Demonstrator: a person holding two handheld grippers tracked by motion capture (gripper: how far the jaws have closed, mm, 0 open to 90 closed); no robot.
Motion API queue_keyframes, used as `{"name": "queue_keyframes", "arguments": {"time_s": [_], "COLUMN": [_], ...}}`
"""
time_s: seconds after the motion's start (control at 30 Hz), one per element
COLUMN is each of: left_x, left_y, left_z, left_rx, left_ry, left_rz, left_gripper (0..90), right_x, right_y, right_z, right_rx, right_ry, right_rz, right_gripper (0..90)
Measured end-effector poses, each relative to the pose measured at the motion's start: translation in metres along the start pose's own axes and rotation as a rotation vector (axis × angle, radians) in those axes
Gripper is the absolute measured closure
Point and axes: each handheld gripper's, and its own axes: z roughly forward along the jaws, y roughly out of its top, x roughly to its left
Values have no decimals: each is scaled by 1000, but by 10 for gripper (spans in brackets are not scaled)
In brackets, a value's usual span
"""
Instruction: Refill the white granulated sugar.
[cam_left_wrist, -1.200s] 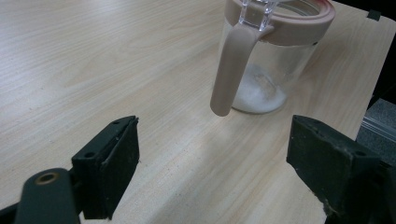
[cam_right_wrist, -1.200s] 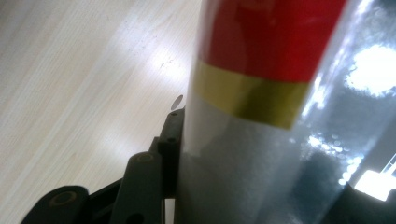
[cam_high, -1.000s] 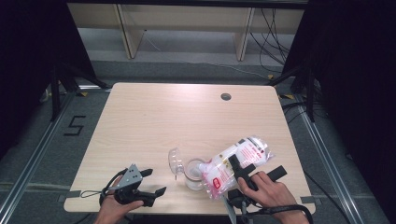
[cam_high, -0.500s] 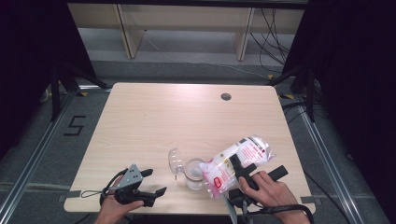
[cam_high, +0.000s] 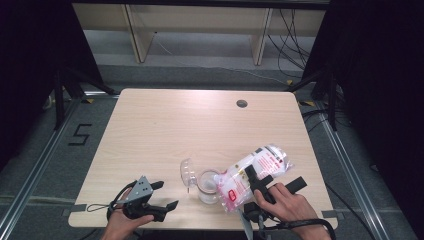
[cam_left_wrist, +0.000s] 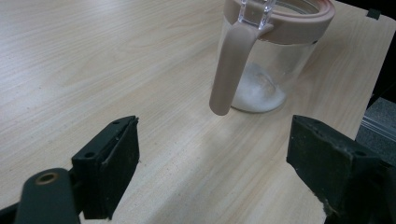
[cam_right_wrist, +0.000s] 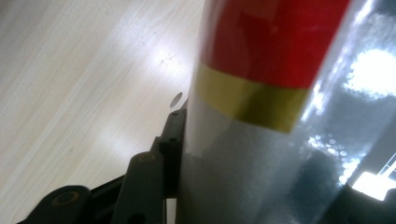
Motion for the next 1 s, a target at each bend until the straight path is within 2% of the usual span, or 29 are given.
{"name": "queue_keyframes", "arguments": {"time_s": [0.03, 0.07, 0.27, 0.6, 0.63, 0.73, 0.8, 0.83, 0.9, 0.93, 0.97, 1.0], "left_x": [0, 0, 0, 0, 0, 0, 0, 0, 0, 0, 0, 0], "left_y": [0, 0, 0, 0, 0, 0, 0, 0, 0, 0, 0, 0], "left_z": [0, 0, 0, 0, 0, 0, 0, 0, 1, 0, 0, 1], "left_rx": [-1, -1, -1, 0, 0, 1, 1, 2, -2, 0, -2, -2], "left_ry": [0, 0, 0, -2, 0, 0, 0, 0, 1, 0, 1, 1], "left_rz": [1, 0, -1, -1, 0, 1, 0, 2, -4, -1, -3, -3], "left_gripper": [167, 166, 166, 166, 166, 167, 166, 166, 166, 166, 166, 166], "right_x": [-2, 0, 0, 0, -2, -2, -3, -1, -2, -4, -3, -2], "right_y": [-1, 0, 0, -1, -2, -2, -2, -1, -1, -1, 0, 1], "right_z": [1, 0, 0, 1, 2, 1, 1, 0, 0, 1, 1, 0], "right_rx": [-4, 1, 0, 4, -6, -2, 2, 12, 12, 3, 10, 20], "right_ry": [-3, 11, 2, 18, 12, 9, 21, 29, 17, 22, 13, 27], "right_rz": [-29, 3, 7, 2, -39, -27, -37, -13, -14, -44, -52, -28], "right_gripper": [621, 622, 623, 625, 625, 626, 626, 626, 627, 627, 627, 627]}}
